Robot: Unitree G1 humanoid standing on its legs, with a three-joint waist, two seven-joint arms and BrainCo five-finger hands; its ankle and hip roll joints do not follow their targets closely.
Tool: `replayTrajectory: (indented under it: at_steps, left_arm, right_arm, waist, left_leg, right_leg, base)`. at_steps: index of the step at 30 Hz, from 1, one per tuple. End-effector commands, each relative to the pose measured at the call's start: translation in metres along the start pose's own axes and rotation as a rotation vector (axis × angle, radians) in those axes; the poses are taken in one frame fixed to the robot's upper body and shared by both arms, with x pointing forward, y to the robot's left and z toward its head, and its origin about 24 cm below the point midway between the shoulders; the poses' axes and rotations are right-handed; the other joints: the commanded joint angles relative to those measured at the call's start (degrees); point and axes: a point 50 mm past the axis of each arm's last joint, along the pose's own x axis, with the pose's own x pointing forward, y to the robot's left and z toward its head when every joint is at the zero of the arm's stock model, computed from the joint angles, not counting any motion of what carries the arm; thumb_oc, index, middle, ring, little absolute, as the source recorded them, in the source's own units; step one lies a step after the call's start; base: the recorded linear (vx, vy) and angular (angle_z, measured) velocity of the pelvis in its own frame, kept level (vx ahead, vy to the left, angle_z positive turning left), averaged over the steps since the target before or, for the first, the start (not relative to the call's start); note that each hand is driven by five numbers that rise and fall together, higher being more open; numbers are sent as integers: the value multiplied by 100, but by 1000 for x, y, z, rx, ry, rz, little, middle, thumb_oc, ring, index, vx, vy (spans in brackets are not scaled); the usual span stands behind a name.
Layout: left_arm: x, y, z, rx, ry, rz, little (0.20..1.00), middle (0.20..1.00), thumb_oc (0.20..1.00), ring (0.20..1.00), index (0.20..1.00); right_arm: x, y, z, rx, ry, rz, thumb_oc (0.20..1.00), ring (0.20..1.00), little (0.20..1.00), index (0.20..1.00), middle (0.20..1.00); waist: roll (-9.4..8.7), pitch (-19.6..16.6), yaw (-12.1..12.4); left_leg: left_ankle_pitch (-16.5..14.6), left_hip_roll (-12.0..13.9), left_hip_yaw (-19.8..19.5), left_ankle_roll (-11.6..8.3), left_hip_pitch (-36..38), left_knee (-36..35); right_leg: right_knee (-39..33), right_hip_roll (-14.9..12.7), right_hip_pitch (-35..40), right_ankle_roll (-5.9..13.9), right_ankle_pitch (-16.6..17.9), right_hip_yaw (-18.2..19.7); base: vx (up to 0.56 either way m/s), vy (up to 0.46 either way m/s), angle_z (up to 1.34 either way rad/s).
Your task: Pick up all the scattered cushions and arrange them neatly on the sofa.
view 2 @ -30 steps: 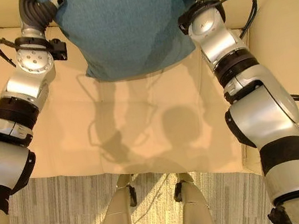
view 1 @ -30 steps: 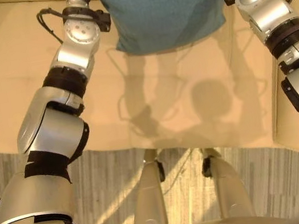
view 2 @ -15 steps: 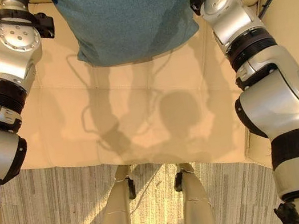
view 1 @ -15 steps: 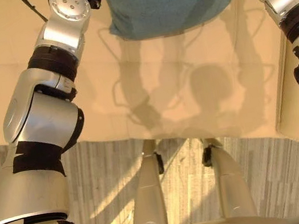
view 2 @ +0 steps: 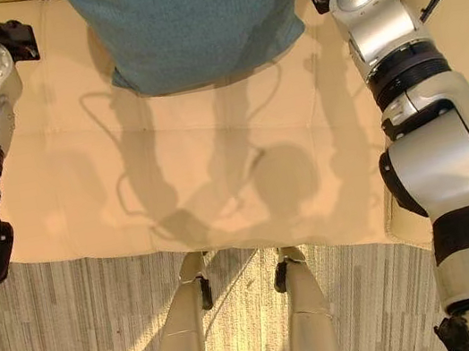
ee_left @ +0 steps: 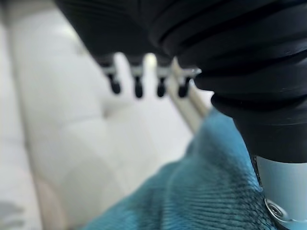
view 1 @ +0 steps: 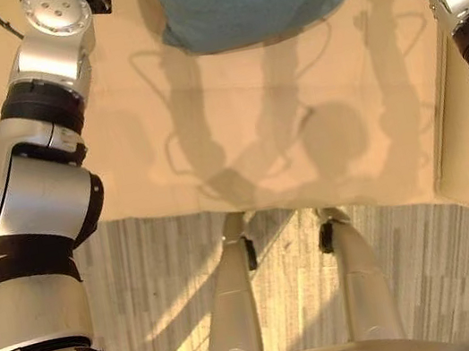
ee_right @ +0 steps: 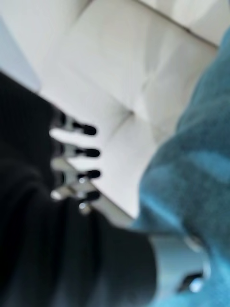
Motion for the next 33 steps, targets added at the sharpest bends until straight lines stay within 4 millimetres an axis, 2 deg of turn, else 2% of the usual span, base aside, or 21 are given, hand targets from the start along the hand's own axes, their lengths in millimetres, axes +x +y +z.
replayTrajectory:
  at_steps: [1, 10, 12, 15, 16, 18, 20, 21, 22, 26, 33]
  left_arm:
    - [-2, 40, -20, -57, 43, 124, 1000, 1000, 1000, 1000, 1000]
    - [-9, 72, -30, -89, 36, 182, 1000, 1000, 1000, 1000, 1000]
    - [-13, 78, -28, -109, -2, 186, 1000, 1000, 1000, 1000, 1000]
    - [-19, 78, -30, -132, -31, 175, 1000, 1000, 1000, 1000, 1000]
    - [-29, 76, -33, -147, -60, 157, 1000, 1000, 1000, 1000, 1000]
    - [-37, 76, -35, -174, -80, 157, 1000, 1000, 1000, 1000, 1000]
    - [-60, 68, -43, -210, -116, 122, 1000, 1000, 1000, 1000, 1000]
    - [-62, 68, -45, -207, -111, 122, 1000, 1000, 1000, 1000, 1000]
    - [-81, 63, -57, -212, -100, 95, 1000, 1000, 1000, 1000, 1000]
    - [-130, 59, -84, -233, -38, 52, 1000, 1000, 1000, 1000, 1000]
    - [-237, 50, -146, -282, 298, 16, 1000, 1000, 1000, 1000, 1000]
  right_arm:
    - [-3, -16, -27, -40, 40, -37, 1000, 1000, 1000, 1000, 1000]
    - [-4, -44, -41, -22, 58, -81, 1000, 1000, 1000, 1000, 1000]
    - [-6, -57, -45, -5, 43, -110, 1000, 1000, 1000, 1000, 1000]
    - [-11, -61, -51, 20, 31, -119, 1000, 1000, 1000, 1000, 1000]
    - [-19, -64, -60, 57, 25, -131, 1000, 1000, 1000, 1000, 1000]
    - [-25, -62, -63, 67, 15, -122, 1000, 1000, 1000, 1000, 1000]
    - [-42, -60, -77, 80, 2, -105, 1000, 1000, 1000, 1000, 1000]
    - [-43, -59, -79, 78, 4, -102, 1000, 1000, 1000, 1000, 1000]
    - [-60, -58, -93, 93, 11, -90, 1000, 1000, 1000, 1000, 1000]
    - [-97, -52, -117, 91, 25, -24, 1000, 1000, 1000, 1000, 1000]
    - [-191, -28, -166, 128, 191, 131, 1000, 1000, 1000, 1000, 1000]
  waist:
    - [-253, -491, -8]
    - [-268, -521, 7]
    - [-272, -530, 22]
    - [-267, -544, 23]
    - [-275, -545, 19]
    - [-285, -554, 25]
    - [-322, -547, 40]
    - [-317, -557, 36]
    - [-334, -564, 25]
    - [-353, -625, 26]
    - [-357, -783, 32]
  left_leg:
    - [-592, -131, 159, -375, 258, 81]
    - [-633, -107, 169, -383, 344, 101]
    - [-642, -107, 168, -394, 385, 100]
    - [-658, -103, 165, -396, 439, 89]
    - [-693, -95, 152, -397, 508, 87]
    - [-717, -98, 152, -395, 582, 88]
    - [-783, -91, 141, -399, 784, 115]
    - [-786, -90, 142, -400, 807, 110]
    - [-825, -84, 139, -412, 1013, 90]
    - [-894, -86, 181, -407, 1585, -56]
    - [-953, -81, 186, -344, 2493, -249]
  right_leg:
    - [-2123, 194, 900, 577, 1231, -134]
    - [-2119, 181, 994, 574, 1201, -199]
    - [-2126, 184, 1044, 573, 1190, -203]
    - [-2123, 189, 1088, 574, 1168, -218]
    - [-2104, 195, 1153, 569, 1130, -234]
    - [-2095, 202, 1209, 566, 1102, -240]
    - [-2084, 208, 1439, 543, 1029, -277]
    - [-2088, 210, 1460, 543, 1027, -276]
    - [-2097, 222, 1658, 529, 987, -309]
    - [-2135, 234, 2180, 502, 875, -374]
    - [-2170, 224, 3121, 435, 676, -533]
  base:
    - [0, 0, 0]
    - [1, -1, 0]
    - [0, 0, 0]
    - [0, 0, 0]
    - [15, -23, 3]
    - [8, -24, 4]
    - [0, 0, 0]
    - [31, -34, 1]
    - [38, -30, 1]
    - [58, -27, 1]
    - [68, -28, 4]
